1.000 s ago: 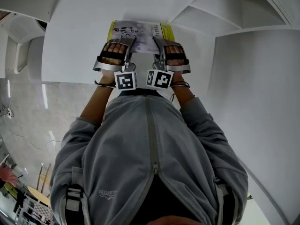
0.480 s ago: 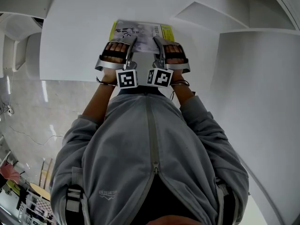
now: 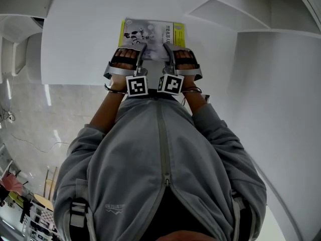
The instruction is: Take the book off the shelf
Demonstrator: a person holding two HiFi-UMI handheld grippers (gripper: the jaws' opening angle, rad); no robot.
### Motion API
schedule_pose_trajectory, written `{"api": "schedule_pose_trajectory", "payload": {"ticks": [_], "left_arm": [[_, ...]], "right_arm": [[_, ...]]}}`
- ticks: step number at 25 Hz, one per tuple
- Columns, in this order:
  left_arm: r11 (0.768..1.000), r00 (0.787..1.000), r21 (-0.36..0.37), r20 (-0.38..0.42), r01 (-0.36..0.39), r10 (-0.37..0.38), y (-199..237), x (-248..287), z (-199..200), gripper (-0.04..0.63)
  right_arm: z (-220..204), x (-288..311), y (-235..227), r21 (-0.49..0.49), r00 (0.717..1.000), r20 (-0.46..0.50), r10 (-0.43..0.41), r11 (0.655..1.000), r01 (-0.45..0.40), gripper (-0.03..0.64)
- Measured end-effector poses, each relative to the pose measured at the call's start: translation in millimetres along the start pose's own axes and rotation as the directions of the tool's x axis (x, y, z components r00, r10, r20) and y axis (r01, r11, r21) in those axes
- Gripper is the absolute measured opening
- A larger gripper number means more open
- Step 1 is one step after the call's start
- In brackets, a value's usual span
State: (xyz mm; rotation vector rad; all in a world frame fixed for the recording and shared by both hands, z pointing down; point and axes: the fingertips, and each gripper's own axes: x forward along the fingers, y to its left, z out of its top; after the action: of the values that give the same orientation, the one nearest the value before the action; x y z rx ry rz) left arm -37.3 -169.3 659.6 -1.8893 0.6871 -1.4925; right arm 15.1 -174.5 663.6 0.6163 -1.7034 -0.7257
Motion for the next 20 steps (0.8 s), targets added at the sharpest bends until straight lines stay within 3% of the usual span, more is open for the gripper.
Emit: {"api": "schedule_pose_trajectory", "payload": {"ticks": [6,9,11,20], "left_arm": [[0.995,0.996,-0.06,-0.003,0.085,-0.086,-12,2,-1,0.089],[0.987,0.99,-0.087,-0.022,0.135,-0.138,-15,6,-3,0.129],[0.98,0.982,-0.085,-0.042,0.18,-0.184,-18,8,-7,0.165],[0.934,0.936,-0.108,-0.06,0.34,-0.347,-30,-5,-7,0.192]], "right_arm": [[0,5,14,-0.013,0.995,-0.032,0.09,0.996,-0.09,0.101],[-3,8,21,-0.015,0.987,-0.055,0.149,0.989,-0.15,0.119],[-4,10,23,-0.019,0.983,-0.066,0.174,0.984,-0.175,0.126],[-7,-3,32,-0.022,0.957,-0.066,0.283,0.958,-0.285,0.176]]}}
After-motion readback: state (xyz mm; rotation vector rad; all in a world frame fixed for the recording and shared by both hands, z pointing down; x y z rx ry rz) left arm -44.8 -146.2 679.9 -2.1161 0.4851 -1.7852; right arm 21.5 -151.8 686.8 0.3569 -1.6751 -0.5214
